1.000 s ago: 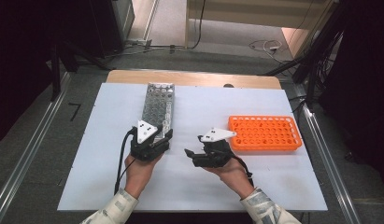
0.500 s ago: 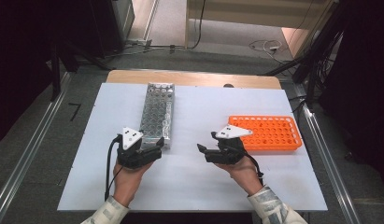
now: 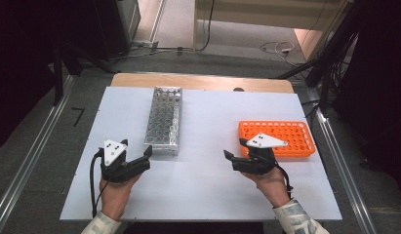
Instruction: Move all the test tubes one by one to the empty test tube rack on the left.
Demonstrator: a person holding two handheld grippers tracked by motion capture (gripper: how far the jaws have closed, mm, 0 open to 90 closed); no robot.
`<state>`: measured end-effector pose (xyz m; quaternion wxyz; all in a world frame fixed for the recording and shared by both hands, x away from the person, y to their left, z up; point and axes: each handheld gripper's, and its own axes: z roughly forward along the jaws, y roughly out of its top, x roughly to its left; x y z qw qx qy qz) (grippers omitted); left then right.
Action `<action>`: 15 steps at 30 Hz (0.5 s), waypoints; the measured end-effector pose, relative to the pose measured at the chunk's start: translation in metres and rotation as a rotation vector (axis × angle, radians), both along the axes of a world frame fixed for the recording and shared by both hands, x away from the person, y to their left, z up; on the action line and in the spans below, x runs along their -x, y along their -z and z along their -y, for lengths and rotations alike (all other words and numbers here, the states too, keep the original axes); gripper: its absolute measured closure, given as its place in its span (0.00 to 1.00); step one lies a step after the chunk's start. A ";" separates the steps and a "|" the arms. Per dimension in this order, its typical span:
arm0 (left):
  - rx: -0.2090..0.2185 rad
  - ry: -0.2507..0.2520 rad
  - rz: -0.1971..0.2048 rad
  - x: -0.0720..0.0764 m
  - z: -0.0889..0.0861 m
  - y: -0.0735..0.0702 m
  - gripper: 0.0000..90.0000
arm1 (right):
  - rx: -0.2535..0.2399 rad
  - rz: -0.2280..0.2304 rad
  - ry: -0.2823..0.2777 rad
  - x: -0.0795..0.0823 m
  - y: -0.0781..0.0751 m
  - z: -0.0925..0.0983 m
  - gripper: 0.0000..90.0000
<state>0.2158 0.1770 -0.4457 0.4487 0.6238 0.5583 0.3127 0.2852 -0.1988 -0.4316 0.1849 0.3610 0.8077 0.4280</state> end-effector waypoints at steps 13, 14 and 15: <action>0.008 -0.073 -0.007 0.013 -0.029 0.007 0.16 | -0.003 0.021 0.069 0.010 -0.001 0.040 0.29; 0.014 -0.076 -0.009 0.014 -0.032 0.007 0.16 | -0.005 0.021 0.077 0.011 -0.001 0.044 0.29; 0.017 -0.086 -0.010 0.015 -0.035 0.008 0.16 | -0.005 0.020 0.085 0.012 -0.001 0.048 0.29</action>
